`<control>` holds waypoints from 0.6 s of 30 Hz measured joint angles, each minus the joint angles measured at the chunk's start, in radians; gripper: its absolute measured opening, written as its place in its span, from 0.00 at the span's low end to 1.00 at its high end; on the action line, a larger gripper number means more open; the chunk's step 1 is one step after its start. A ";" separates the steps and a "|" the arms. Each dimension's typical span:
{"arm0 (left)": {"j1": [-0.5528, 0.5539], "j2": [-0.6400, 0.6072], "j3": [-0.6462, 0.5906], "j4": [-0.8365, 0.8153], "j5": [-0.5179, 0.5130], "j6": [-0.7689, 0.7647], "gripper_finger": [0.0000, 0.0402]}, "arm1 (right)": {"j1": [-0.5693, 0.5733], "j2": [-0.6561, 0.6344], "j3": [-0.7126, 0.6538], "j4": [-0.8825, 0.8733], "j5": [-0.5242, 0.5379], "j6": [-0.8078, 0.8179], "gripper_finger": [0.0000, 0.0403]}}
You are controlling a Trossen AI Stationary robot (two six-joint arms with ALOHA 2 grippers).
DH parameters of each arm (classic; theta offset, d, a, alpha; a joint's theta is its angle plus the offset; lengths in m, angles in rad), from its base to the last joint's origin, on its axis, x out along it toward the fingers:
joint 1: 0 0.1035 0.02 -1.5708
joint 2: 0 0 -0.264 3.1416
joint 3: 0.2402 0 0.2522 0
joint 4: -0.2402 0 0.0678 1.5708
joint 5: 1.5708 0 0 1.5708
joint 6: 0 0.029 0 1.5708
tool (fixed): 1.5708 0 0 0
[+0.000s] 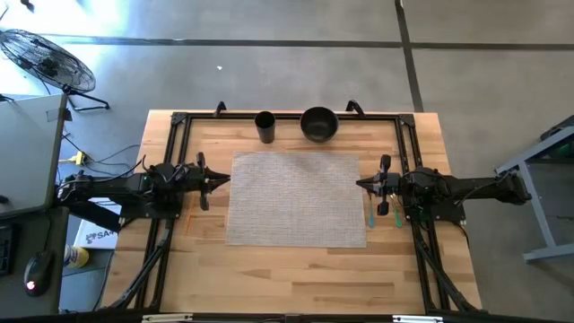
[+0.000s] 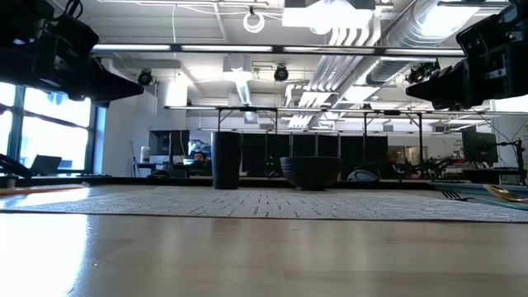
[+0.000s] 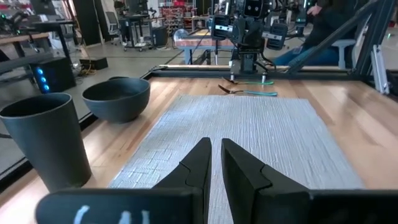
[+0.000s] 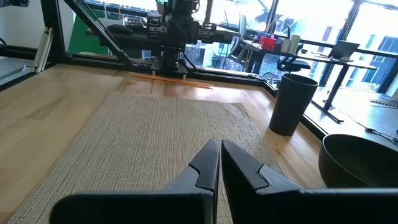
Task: Pick & Place Utensil
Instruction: Put the black bowl in the middle of the gray mat
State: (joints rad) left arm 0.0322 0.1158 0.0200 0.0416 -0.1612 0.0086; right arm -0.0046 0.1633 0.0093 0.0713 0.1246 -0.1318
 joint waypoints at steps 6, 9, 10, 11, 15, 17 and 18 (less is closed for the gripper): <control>0.000 0.000 0.000 0.016 -0.002 -0.017 0.09 | 0.000 0.000 0.000 0.000 0.000 0.000 0.03; 0.000 0.000 0.000 0.016 -0.002 -0.047 0.09 | 0.000 0.000 0.000 0.000 0.000 0.000 0.03; 0.000 0.000 0.000 0.016 0.003 -0.061 0.09 | 0.000 0.000 0.000 0.000 0.000 0.000 0.03; 0.000 0.000 0.000 0.016 0.013 -0.067 0.09 | 0.000 0.000 0.000 0.000 0.000 0.000 0.03; 0.000 0.000 0.000 0.019 0.041 -0.070 0.09 | 0.000 0.000 0.000 0.000 0.000 0.000 0.03; 0.000 0.000 0.000 0.020 0.042 -0.074 0.09 | 0.000 0.000 0.000 0.000 0.000 0.000 0.03; 0.000 0.000 0.000 0.020 0.042 -0.086 0.09 | 0.000 0.000 0.000 0.000 0.000 0.000 0.03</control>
State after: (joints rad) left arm 0.0322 0.1158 0.0200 0.0613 -0.1196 -0.0772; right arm -0.0046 0.1633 0.0095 0.0711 0.1246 -0.1318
